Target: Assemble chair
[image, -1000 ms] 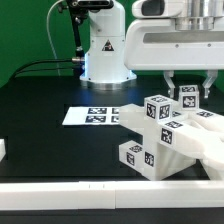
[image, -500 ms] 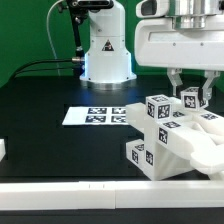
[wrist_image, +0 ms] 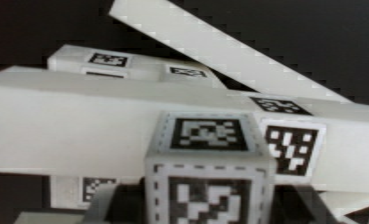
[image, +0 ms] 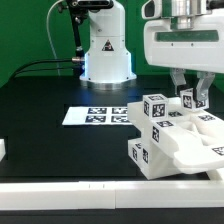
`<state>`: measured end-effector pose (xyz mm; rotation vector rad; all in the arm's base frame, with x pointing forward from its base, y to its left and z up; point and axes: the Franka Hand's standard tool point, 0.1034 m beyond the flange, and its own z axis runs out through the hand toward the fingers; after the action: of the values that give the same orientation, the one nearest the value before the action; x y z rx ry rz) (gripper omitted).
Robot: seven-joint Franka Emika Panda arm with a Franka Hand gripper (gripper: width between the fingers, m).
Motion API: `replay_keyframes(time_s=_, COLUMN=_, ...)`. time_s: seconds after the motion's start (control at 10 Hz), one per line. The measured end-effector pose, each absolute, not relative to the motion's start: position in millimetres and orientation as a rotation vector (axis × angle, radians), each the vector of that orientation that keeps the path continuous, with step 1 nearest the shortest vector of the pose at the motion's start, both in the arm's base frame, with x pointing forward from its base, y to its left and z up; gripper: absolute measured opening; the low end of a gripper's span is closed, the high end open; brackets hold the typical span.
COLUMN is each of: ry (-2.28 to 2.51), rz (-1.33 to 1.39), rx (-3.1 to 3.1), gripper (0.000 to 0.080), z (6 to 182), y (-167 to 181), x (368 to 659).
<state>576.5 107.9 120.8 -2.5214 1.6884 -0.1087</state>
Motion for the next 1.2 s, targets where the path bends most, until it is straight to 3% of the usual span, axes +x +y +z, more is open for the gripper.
replay_keyframes(time_s=0.2, ry=1.698, rz=-0.114, rx=-2.513, gripper=0.0282, z=121.2, y=108, x=577)
replay_keyframes(time_s=0.3, ry=1.698, rz=-0.113, rx=-2.514, gripper=0.0432, z=120.7, y=108, x=577)
replay_keyframes(time_s=0.4, ry=1.685, rz=-0.114, rx=-2.523, gripper=0.0432, z=120.4, y=108, x=577)
replay_keyframes(time_s=0.5, ry=1.619, rz=-0.112, rx=-2.574, gripper=0.0572, z=120.2, y=108, x=576)
replay_keyframes(time_s=0.6, ry=1.485, rz=-0.103, rx=-2.663, gripper=0.0632, z=120.8, y=109, x=576)
replay_keyframes(time_s=0.9, ry=0.864, rz=-0.097, rx=-2.942, gripper=0.0646, z=118.9, y=122, x=579)
replay_keyframes(time_s=1.2, ry=0.532, rz=-0.113, rx=-3.030, gripper=0.0649, z=118.3, y=119, x=580)
